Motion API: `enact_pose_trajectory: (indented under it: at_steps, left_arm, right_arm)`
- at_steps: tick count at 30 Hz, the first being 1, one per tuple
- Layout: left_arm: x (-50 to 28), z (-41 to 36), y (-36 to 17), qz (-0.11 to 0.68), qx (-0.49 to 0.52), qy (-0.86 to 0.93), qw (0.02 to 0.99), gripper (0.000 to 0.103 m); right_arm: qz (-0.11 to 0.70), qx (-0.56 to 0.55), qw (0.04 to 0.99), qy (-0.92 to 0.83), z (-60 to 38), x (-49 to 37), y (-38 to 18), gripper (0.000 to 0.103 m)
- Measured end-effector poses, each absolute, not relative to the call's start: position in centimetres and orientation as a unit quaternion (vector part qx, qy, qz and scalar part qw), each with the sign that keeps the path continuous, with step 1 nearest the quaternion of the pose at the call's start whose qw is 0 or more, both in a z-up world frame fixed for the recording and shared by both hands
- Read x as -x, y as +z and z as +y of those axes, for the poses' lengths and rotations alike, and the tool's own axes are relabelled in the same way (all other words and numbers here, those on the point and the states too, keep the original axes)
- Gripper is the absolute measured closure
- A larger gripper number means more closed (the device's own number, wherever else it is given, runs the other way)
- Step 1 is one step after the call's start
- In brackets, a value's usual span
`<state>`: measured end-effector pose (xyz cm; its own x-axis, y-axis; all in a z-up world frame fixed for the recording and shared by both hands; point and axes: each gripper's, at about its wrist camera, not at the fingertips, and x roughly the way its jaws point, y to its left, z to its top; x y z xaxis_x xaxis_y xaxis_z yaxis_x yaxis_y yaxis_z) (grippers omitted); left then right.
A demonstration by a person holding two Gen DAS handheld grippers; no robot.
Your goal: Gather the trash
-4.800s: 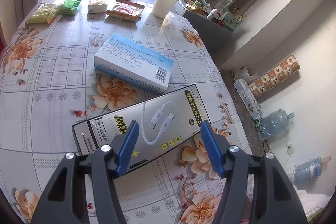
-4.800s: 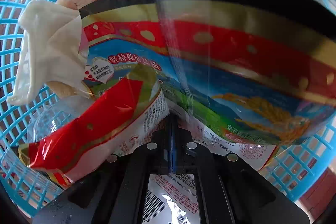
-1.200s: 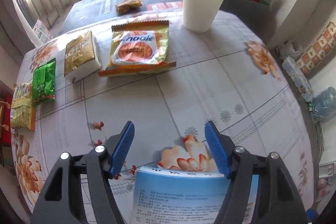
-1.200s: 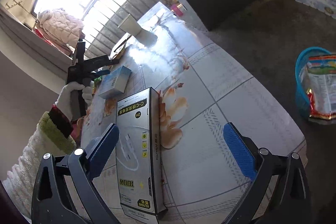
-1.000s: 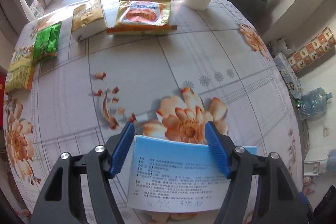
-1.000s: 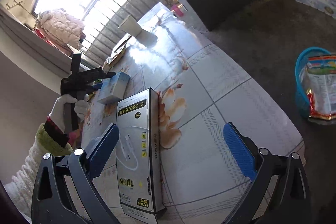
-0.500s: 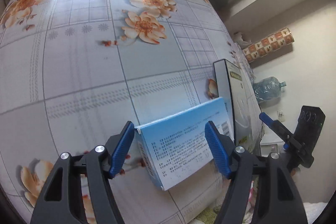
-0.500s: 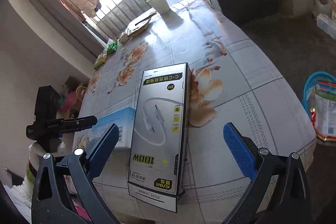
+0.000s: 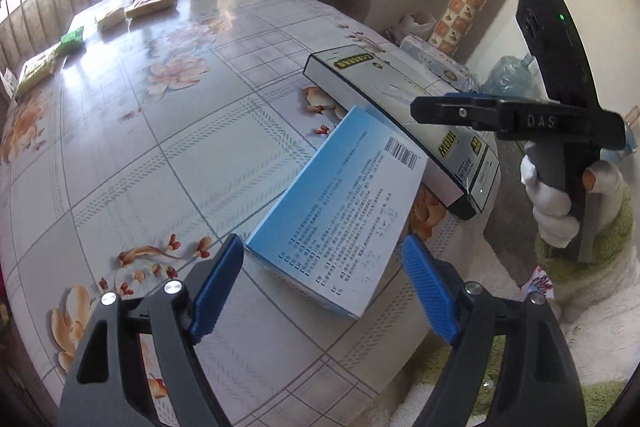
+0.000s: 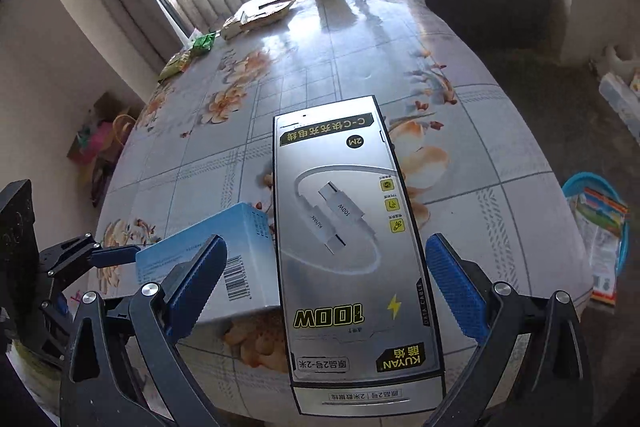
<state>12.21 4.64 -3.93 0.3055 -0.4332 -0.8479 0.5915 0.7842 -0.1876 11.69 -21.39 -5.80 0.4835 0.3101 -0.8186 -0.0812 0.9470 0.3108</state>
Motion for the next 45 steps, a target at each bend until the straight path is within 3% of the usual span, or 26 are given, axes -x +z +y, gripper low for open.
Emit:
enact_pose_trajectory:
  at_steps: [9, 14, 17, 22, 30, 45]
  left_arm:
    - [-11.2, 2.5, -5.2, 0.472, -0.145, -0.299, 0.817, 0.022]
    - [-11.2, 2.5, -5.6, 0.476, -0.131, -0.279, 0.823, 0.021]
    - [-11.5, 2.7, -7.0, 0.521, -0.094, -0.255, 0.809, 0.021]
    - [-10.4, 3.3, -5.6, 0.506, -0.062, -0.259, 0.821, 0.022]
    - [-10.6, 2.6, -2.6, 0.466, -0.122, -0.273, 0.833, 0.017]
    - [-15.0, -3.3, -6.3, 0.506, -0.200, -0.312, 0.779, 0.016]
  right_arm:
    - [0.513, -0.046, 0.852, 0.093, -20.0, -13.7, -7.2, 0.007]
    - [0.523, -0.076, 0.845, 0.080, -21.8, -14.1, -7.9, 0.015]
    - [0.527, -0.087, 0.844, 0.040, -23.6, -13.9, -8.4, 0.019]
    - [0.518, -0.112, 0.847, 0.034, -25.5, -12.4, -8.2, 0.019]
    - [0.504, -0.122, 0.853, 0.062, -26.4, -11.1, -7.6, 0.012]
    - [0.511, -0.092, 0.851, 0.081, -26.1, -10.9, -7.9, 0.010]
